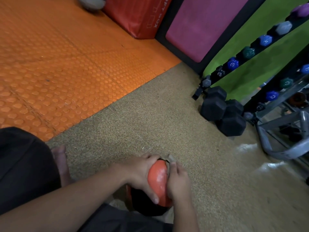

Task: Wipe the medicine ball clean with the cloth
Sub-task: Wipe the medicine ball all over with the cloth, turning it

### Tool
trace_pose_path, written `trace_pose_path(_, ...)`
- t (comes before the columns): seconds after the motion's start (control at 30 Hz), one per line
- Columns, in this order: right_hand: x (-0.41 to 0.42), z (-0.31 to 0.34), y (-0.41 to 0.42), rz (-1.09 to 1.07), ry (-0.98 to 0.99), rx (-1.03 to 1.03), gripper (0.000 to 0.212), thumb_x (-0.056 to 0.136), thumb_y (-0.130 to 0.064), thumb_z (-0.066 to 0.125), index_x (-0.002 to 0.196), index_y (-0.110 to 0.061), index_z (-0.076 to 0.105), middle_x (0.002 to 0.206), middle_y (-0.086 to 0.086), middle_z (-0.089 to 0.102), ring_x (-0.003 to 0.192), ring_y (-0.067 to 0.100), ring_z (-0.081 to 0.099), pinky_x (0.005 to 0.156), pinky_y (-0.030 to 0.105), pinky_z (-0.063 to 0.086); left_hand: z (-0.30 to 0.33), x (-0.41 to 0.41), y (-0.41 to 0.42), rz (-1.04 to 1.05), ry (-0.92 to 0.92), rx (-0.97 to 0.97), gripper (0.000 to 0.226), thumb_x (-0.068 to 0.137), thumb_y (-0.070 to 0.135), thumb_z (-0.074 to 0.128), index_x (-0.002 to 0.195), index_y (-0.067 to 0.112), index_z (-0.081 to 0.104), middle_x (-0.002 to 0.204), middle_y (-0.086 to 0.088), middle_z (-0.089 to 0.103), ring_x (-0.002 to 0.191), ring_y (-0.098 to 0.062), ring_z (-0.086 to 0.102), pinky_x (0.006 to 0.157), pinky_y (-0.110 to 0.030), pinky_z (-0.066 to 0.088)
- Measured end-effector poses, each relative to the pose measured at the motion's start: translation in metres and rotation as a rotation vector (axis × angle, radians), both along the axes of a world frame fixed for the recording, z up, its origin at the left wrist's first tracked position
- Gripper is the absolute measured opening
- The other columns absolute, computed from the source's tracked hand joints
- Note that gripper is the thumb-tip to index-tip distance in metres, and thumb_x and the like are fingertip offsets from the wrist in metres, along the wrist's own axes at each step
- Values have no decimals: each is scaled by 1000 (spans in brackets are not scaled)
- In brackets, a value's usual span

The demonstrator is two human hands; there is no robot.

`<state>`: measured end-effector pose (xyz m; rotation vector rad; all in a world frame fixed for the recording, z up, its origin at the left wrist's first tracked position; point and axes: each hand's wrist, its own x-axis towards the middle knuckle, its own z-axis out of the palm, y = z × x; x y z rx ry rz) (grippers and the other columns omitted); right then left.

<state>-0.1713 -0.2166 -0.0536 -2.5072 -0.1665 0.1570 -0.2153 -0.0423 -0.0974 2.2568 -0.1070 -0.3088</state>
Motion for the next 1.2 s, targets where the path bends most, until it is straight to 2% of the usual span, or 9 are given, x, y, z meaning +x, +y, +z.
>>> trace_pose_path(0.23, -41, 1, -10, 14, -52, -125, 53, 109, -45, 29, 158, -27, 38, 157, 9, 45, 140, 30, 47, 110, 39, 38, 11, 1, 6, -119, -13, 36, 144, 43, 72, 96, 159, 43, 16, 162, 10, 31, 148, -15, 36, 124, -38, 34)
trace_pose_path(0.33, -77, -8, -10, 250, -236, -327, 58, 105, -54, 25, 154, -32, 45, 159, 6, 45, 142, 38, 47, 113, 52, 43, 13, 3, 7, -124, -56, 0, 135, 58, 53, 100, 164, 36, 17, 162, 3, 32, 148, -18, 36, 123, -31, 33)
trace_pose_path(0.43, -57, -5, -6, 539, -366, -487, 58, 105, -59, 12, 155, -45, 39, 165, -15, 33, 157, 23, 23, 124, 45, 23, 9, 5, 6, -175, -107, -7, 118, 66, 54, 94, 163, 29, 32, 161, 8, 33, 147, -11, 28, 123, -16, 17)
trace_pose_path(0.53, -12, 7, -16, 460, -204, -263, 47, 109, -55, 19, 149, -47, 41, 159, -13, 44, 148, 10, 36, 121, 30, 27, 3, -2, 3, -140, -83, 34, 146, 35, 86, 87, 159, 42, 21, 161, 14, 31, 149, -12, 31, 127, -33, 26)
trace_pose_path(0.6, 4, 7, -17, 168, 8, 10, 45, 111, -43, 29, 145, -29, 55, 146, 1, 60, 126, 9, 54, 106, 25, 36, 2, -3, 6, -104, -57, 5, 142, 38, 77, 93, 154, 50, 16, 161, 13, 29, 147, -13, 34, 125, -38, 32)
trace_pose_path(0.73, -25, -6, -24, -65, 28, 57, 52, 110, -43, 29, 155, -23, 44, 155, 7, 52, 142, 26, 49, 110, 32, 35, 7, 2, 17, -118, -31, -22, 136, 40, 70, 97, 152, 57, 20, 159, 17, 31, 146, -12, 37, 124, -38, 34)
trace_pose_path(0.9, -76, -9, 4, 334, -481, -284, 51, 100, -52, 38, 142, -33, 61, 151, -10, 54, 146, 24, 41, 113, 48, 41, 2, 9, 10, -96, -50, -84, 116, 61, 63, 87, 159, 36, 31, 155, 4, 40, 141, -15, 44, 121, -35, 36)
trace_pose_path(1.0, -43, -4, 12, 386, -358, -336, 55, 101, -62, 25, 146, -45, 52, 156, -23, 44, 149, 11, 31, 118, 42, 32, 1, 9, 11, -105, -75, -67, 109, 62, 55, 95, 156, 35, 42, 152, 17, 40, 146, -8, 34, 126, -28, 24)
trace_pose_path(1.2, -10, -10, -14, 169, -81, 93, 53, 100, -63, 26, 147, -46, 44, 153, -7, 52, 144, 13, 45, 121, 41, 35, -4, 6, 15, -62, 5, -34, 148, 35, 83, 89, 160, 43, 19, 160, 10, 33, 146, -15, 38, 123, -36, 35)
